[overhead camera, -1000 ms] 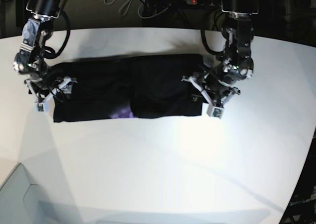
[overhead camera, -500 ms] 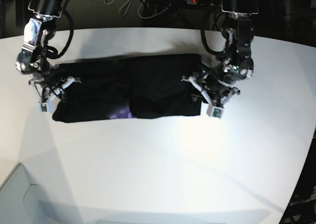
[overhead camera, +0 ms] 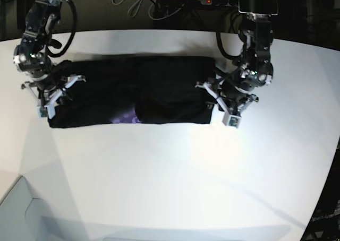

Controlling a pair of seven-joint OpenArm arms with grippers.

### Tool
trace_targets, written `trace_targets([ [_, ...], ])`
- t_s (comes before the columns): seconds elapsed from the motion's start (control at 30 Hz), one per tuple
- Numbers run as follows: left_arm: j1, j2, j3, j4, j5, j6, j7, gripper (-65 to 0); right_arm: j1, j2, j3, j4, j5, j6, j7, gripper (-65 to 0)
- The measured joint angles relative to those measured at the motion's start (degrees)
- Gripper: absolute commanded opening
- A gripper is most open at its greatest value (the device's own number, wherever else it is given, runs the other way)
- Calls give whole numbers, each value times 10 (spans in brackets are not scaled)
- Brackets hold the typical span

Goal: Layout the t-shirt on the table in an organized manner, then fold the t-shirt properly
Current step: 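Lift the shirt's other end with the right gripper and fold it over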

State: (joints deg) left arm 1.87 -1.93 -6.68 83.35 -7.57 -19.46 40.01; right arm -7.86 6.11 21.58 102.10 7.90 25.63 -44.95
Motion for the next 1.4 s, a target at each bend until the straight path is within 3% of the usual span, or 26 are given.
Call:
trace_targets([
  [0.27, 0, -1, -1, 0, 0, 0, 0, -386, -75, -9, -64, 123, -5, -2, -4, -650],
  [0.37, 0, -1, -1, 0, 0, 0, 0, -386, -90, -25, -94, 127, -2, -2, -1, -650],
  [0.53, 0, -1, -1, 0, 1, 0, 0, -386, -106, -23, -151, 128, -4, -2, 0, -650],
  [1.1, 0, -2, -1, 0, 2, 0, 0, -386, -20, -24, -330, 126, -4, -2, -2, -650],
  [1.4, 0, -2, -1, 0, 2, 1, 0, -386, 6, -43, -404, 94, -10, -2, -6, -650],
])
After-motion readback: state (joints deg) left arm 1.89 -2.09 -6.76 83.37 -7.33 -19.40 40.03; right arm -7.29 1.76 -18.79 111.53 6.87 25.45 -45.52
